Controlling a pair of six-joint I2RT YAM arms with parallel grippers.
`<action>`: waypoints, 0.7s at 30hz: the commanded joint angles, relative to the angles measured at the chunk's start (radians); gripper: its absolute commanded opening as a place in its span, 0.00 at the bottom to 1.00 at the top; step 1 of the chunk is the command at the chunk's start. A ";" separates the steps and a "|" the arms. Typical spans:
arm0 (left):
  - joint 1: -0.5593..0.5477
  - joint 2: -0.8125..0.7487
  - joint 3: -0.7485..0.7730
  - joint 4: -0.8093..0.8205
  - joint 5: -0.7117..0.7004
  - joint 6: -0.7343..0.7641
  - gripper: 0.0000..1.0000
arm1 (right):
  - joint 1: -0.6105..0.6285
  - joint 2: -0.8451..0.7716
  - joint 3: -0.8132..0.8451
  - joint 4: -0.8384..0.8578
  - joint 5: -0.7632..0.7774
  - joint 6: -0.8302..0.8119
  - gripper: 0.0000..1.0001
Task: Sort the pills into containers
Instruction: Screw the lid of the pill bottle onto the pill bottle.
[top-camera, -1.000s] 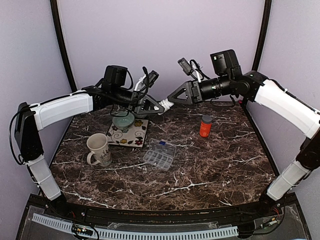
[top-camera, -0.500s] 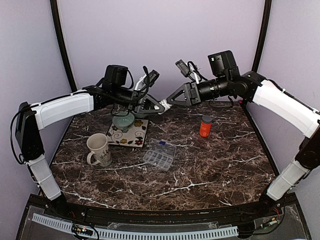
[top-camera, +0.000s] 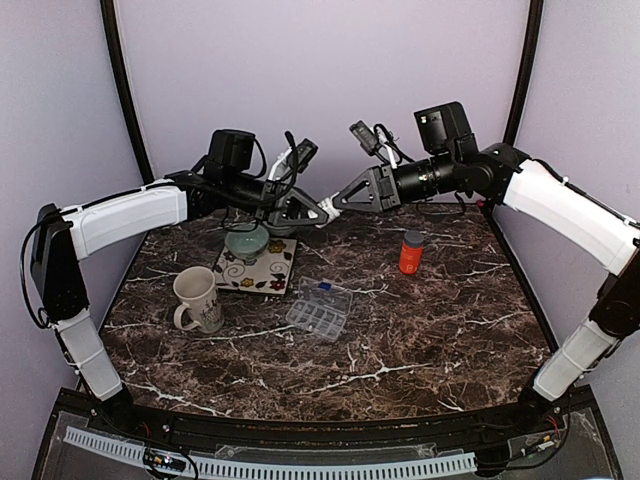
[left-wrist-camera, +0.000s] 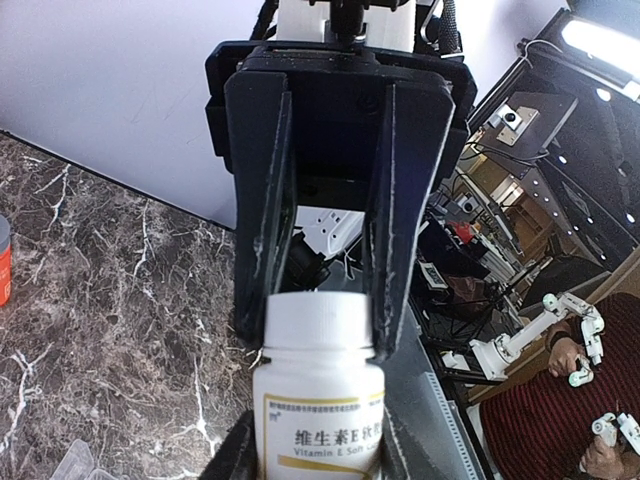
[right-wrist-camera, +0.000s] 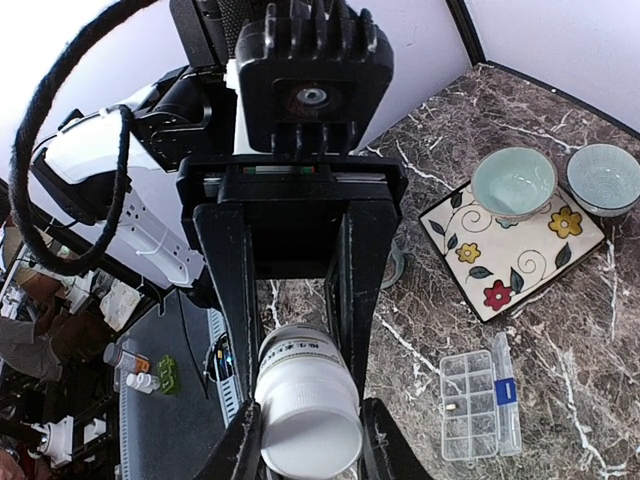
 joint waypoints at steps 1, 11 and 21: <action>0.006 -0.023 0.023 -0.043 -0.080 0.076 0.00 | 0.016 0.007 0.012 0.038 -0.037 0.029 0.01; -0.123 -0.138 -0.004 -0.112 -0.725 0.397 0.00 | 0.016 0.106 0.081 -0.018 -0.013 0.126 0.00; -0.310 -0.196 -0.157 0.197 -1.290 0.579 0.00 | 0.017 0.152 0.139 -0.073 0.066 0.175 0.00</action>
